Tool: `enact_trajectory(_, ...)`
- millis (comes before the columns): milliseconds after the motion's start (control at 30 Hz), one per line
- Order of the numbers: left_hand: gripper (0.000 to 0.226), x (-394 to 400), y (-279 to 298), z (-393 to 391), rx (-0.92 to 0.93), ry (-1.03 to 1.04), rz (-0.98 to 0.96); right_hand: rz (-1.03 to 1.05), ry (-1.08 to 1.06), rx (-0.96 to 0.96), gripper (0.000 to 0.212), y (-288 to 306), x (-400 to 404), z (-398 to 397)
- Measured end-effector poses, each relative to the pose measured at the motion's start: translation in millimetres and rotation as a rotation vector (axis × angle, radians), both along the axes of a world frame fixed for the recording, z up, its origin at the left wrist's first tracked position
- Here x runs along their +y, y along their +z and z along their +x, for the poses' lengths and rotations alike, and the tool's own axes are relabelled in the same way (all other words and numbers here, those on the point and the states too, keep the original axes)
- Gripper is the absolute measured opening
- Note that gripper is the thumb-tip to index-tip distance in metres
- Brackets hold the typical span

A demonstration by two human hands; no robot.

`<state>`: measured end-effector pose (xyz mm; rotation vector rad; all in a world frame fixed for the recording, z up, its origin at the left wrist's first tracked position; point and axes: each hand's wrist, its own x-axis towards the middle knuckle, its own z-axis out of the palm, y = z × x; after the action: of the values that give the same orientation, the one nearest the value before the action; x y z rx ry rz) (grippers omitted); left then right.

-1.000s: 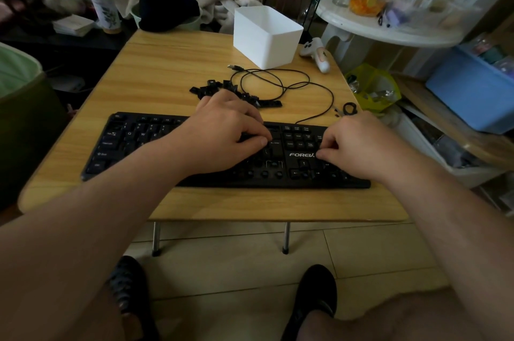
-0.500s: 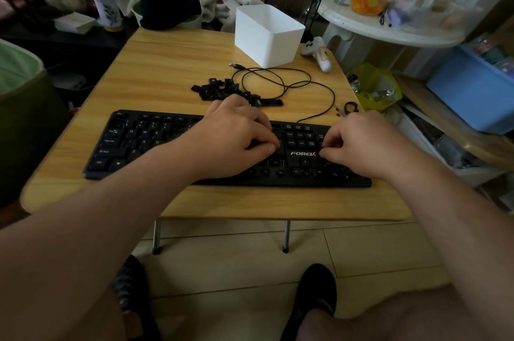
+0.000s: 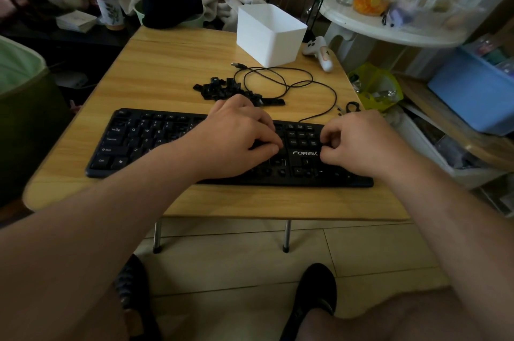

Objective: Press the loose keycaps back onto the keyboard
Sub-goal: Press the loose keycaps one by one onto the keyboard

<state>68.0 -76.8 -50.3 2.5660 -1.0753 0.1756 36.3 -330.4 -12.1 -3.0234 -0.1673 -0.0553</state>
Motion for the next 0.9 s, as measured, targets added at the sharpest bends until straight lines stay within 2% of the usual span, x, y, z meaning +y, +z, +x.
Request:
enact_trajectory(67, 0.034, -2, -1, -1, 0.003, 0.001, -0.038, 0.186, -0.084, 0.029, 0.011, 2, -6, 1)
enact_trajectory(100, 0.03, -4, -2, -2, 0.006, 0.007, -0.082, 0.352, -0.131, 0.044, 0.01, 2, -9, 2)
enact_trajectory(233, 0.026, -25, -2, -12, 0.014, 0.07, -0.371, 1.168, -0.194, 0.162, 0.016, 1, -5, -2)
enact_trajectory(300, 0.019, -36, 1, -18, 0.03, 0.101, -0.491, 1.352, -0.149, 0.247, 0.019, -1, 1, -5)
enact_trajectory(467, 0.006, -44, 2, -25, 0.014, 0.139, -0.564, 1.402, -0.038, 0.301, 0.024, -4, 10, -8)
enact_trajectory(567, 0.007, -45, 2, -27, 0.013, 0.162, -0.565, 1.408, -0.024, 0.268, 0.014, -8, 8, -9)
enact_trajectory(733, 0.009, -48, 1, -28, 0.007, 0.169, -0.547, 1.383, -0.005, 0.234, 0.012, -10, 5, -11)
enact_trajectory(800, 0.009, -50, 1, -28, 0.005, 0.169, -0.538, 1.307, 0.017, 0.197, 0.012, -7, 2, -13)
enact_trajectory(900, 0.01, -52, 0, -27, 0.03, 0.167, -0.53, 1.015, 0.091, 0.075, 0.02, 3, -5, -18)
